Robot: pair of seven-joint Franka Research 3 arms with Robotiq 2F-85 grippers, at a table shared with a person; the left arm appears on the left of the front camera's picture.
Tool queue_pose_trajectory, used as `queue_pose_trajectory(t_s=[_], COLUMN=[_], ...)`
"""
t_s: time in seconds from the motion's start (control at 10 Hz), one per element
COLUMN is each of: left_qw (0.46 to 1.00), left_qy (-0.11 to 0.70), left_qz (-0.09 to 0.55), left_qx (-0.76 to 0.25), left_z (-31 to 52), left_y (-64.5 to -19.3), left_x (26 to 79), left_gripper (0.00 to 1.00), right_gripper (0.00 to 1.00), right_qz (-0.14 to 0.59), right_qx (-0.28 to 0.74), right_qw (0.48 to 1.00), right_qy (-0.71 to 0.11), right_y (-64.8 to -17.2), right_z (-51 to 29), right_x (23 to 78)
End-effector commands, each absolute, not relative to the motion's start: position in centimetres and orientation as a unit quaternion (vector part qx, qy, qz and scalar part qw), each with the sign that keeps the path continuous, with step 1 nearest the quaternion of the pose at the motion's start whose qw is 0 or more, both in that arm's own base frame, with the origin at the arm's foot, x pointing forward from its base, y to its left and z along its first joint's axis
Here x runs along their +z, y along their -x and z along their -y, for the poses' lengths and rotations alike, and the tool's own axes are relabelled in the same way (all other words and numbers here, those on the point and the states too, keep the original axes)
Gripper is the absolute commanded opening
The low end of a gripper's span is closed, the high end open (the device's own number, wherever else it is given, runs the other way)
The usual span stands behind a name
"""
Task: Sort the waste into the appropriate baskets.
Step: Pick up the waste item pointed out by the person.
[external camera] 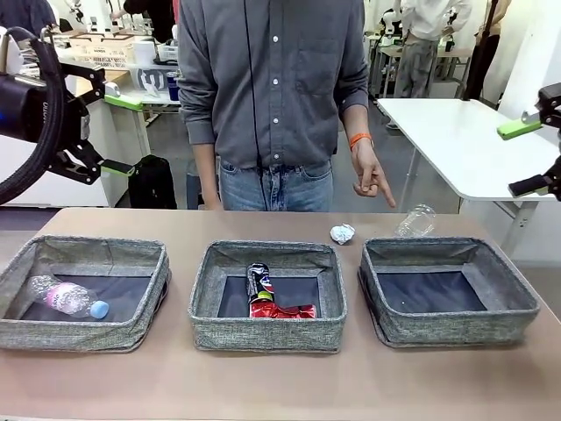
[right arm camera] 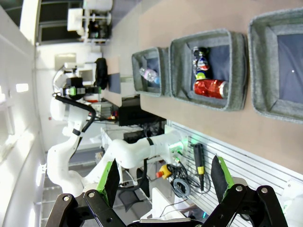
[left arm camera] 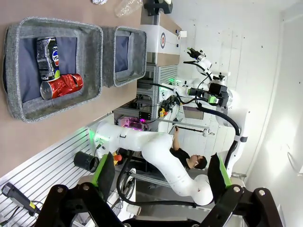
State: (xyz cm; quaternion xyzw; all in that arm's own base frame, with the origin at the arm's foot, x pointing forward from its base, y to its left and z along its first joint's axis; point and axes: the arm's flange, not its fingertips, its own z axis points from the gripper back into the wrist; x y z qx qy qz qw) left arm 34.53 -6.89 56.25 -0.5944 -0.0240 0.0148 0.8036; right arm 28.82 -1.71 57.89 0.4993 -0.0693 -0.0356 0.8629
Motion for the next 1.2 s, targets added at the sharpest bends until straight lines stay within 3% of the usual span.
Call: queue_pose_trajectory(t_s=[0.0, 0.1, 0.2, 0.4, 0.5, 0.7, 0.9, 1.0, 1.1], left_qw=[0.798, 0.798, 0.798, 0.798, 0.798, 0.798, 0.798, 0.798, 0.798], left_qy=[0.602, 0.602, 0.602, 0.602, 0.602, 0.602, 0.602, 0.602, 0.602], left_qz=[0.030, 0.030, 0.030, 0.030, 0.030, 0.030, 0.030, 0.030, 0.030], left_qx=[0.007, 0.007, 0.007, 0.007, 0.007, 0.007, 0.007, 0.007, 0.007], left_z=[7.0, 7.0, 7.0, 7.0, 7.0, 7.0, 7.0, 7.0, 7.0], left_y=[-34.5, -34.5, -34.5, -34.5, -34.5, -34.5, -34.5, -34.5, -34.5], left_x=[56.3, 56.3, 56.3, 56.3, 56.3, 56.3, 56.3, 56.3, 56.3], left_gripper=[1.00, 1.00, 1.00, 1.00, 1.00, 1.00, 1.00, 1.00, 1.00], right_gripper=[1.00, 1.00, 1.00, 1.00, 1.00, 1.00, 1.00, 1.00, 1.00], right_qz=[0.067, 0.069, 0.078, 0.055, 0.062, 0.151, 0.115, 0.130, 0.120], right_qx=[-0.015, -0.009, -0.041, -0.140, -0.152, -0.143, -0.107, -0.125, -0.258], right_qw=[0.887, 0.927, 0.973, 0.988, 0.986, 0.974, 0.984, 0.981, 0.957], right_qy=[-0.456, -0.368, -0.215, -0.022, -0.010, -0.091, -0.081, -0.067, -0.051], right_y=[-29.1, -29.6, -30.4, -32.2, -32.9, -32.9, -32.6, -32.8, -34.2], right_z=[1.0, -0.2, -1.8, -4.3, -4.7, -4.4, -5.1, -4.8, -5.6], right_x=[58.0, 58.2, 58.5, 57.8, 57.6, 58.6, 57.5, 57.9, 57.9])
